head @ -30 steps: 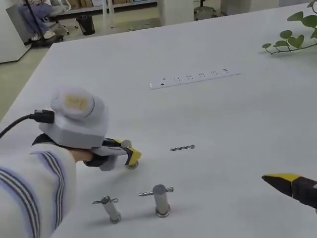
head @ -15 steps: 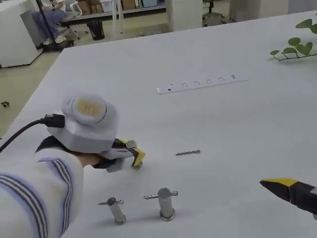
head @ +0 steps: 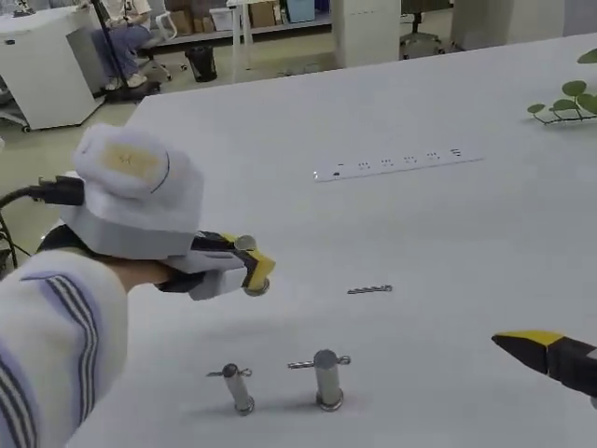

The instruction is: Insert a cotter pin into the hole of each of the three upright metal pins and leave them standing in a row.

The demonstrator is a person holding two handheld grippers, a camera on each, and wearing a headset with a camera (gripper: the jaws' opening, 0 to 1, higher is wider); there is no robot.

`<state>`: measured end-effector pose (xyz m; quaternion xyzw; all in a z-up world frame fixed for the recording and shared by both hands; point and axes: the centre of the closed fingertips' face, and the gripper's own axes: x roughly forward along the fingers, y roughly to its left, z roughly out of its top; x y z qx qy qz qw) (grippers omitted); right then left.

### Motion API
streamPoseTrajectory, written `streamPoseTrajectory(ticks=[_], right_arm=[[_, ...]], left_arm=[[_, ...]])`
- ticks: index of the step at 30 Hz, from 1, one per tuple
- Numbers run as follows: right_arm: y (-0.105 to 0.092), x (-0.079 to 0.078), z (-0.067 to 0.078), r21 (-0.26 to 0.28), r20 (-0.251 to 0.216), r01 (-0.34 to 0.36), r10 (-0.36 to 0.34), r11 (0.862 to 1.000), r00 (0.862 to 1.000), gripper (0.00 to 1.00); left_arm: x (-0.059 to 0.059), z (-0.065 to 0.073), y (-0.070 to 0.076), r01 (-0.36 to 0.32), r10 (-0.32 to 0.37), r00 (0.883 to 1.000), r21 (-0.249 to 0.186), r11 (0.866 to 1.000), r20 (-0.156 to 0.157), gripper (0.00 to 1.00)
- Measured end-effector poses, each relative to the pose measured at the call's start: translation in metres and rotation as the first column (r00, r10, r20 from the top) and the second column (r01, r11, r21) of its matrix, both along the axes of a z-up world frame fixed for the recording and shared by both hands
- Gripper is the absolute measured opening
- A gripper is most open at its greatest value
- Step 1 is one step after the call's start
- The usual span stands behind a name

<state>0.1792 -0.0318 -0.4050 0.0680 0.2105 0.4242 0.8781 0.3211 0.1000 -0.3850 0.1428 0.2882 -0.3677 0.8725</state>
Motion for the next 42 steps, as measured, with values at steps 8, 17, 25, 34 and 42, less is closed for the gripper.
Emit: streamPoseTrajectory(ticks=[8,17,25,34,42], right_arm=[[0.000,-0.001,0.003,-0.025,0.014,-0.006,0.006,1.000,1.000,0.93],[0.006,-0.008,0.005,-0.042,0.013,-0.032,0.033,0.999,0.999,0.95],[0.016,-0.018,0.004,-0.060,0.013,-0.093,0.094,0.994,0.995,0.89],[0.018,-0.020,0.007,-0.062,0.040,-0.118,0.120,0.991,0.992,0.85],[0.023,-0.023,0.010,-0.048,0.041,-0.139,0.141,0.989,0.989,0.85]], left_arm=[[-0.029,0.029,-0.001,0.036,-0.036,0.999,-0.068,0.997,0.006,0.10],[-0.065,0.040,0.007,0.050,-0.049,0.998,-0.014,0.999,0.045,0.10],[-0.101,0.030,0.002,0.058,-0.058,0.998,-0.023,0.998,0.001,0.10],[-0.129,0.019,-0.011,0.103,-0.103,0.995,-0.030,0.994,-0.011,0.10],[-0.145,0.004,-0.022,0.167,-0.167,0.986,-0.013,0.986,-0.007,0.10]])
